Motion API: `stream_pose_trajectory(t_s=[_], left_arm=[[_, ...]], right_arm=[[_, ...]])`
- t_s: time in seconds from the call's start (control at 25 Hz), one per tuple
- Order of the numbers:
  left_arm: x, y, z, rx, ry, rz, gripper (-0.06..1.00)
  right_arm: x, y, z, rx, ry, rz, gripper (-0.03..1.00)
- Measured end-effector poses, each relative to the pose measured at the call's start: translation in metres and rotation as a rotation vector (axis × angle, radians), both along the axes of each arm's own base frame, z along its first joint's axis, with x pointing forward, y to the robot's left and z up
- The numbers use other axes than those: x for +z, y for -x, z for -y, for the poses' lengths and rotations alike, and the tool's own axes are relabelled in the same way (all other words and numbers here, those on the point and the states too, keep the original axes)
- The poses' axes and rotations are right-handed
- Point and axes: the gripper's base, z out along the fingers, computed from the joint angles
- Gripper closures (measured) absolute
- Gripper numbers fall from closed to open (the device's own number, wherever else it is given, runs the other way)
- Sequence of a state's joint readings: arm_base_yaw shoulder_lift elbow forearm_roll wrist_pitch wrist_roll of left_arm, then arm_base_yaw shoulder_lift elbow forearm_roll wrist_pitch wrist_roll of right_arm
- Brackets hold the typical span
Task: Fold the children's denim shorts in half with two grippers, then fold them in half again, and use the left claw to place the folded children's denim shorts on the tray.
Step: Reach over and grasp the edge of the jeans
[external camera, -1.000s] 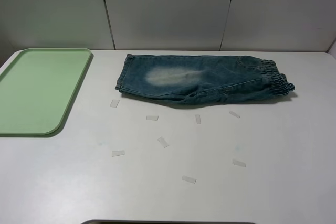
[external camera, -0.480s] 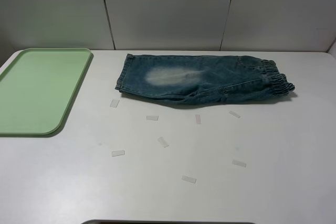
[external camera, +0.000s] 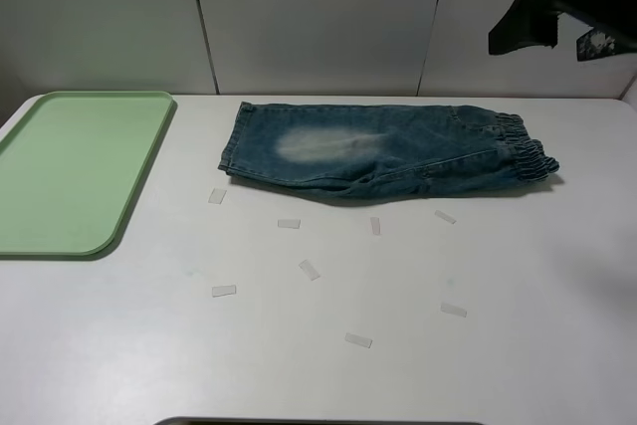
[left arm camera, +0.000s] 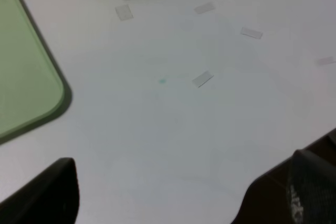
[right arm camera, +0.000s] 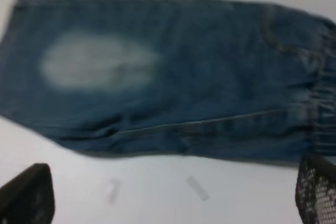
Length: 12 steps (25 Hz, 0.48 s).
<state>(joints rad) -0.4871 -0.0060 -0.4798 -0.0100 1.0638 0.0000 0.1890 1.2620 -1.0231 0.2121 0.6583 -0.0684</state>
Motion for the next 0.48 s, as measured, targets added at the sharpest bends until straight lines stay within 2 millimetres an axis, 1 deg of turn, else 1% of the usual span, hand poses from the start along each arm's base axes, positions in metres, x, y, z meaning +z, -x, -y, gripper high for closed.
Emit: stream_pose_trajectory(t_s=[0.12,0.24,0.48], left_arm=[[0.0,0.0,0.0,0.0,0.0,0.0,0.15],[0.0,0.0,0.0,0.0,0.0,0.0,0.15],[0.0,0.0,0.0,0.0,0.0,0.0,0.15]], right_arm=[[-0.02,-0.022,0.014,-0.044,-0.005,-0.065,0.27],[-0.034,-0.038,0.031,-0.081,-0.025,-0.135,0.27],[-0.051,-0.061,0.066,-0.148,-0.067,-0.224,0.27]])
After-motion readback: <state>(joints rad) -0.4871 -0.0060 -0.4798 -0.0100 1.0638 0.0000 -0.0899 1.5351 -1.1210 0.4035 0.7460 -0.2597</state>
